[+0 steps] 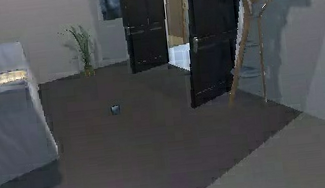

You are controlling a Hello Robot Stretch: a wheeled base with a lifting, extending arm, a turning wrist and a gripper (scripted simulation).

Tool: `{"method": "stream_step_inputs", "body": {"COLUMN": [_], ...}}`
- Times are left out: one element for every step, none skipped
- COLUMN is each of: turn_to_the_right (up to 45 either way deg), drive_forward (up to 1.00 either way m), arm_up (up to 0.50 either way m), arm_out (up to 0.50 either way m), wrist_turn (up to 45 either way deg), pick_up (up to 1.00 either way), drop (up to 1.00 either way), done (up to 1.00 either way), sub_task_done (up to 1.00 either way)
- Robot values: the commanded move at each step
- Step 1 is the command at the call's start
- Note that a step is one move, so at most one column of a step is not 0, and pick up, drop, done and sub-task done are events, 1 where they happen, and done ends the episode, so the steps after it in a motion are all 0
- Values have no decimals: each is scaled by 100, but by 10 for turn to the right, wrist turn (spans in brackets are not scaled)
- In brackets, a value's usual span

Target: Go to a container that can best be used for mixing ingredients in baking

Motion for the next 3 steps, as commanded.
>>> {"method": "stream_step_inputs", "body": {"turn_to_the_right": [0, 0, -30], "drive_forward": [100, 100, 0], "arm_up": [0, 0, 0], "arm_out": [0, 0, 0], "wrist_turn": [0, 0, 0], "pick_up": [0, 0, 0], "drop": [0, 0, 0], "done": [0, 0, 0], "sub_task_done": [0, 0, 0]}}
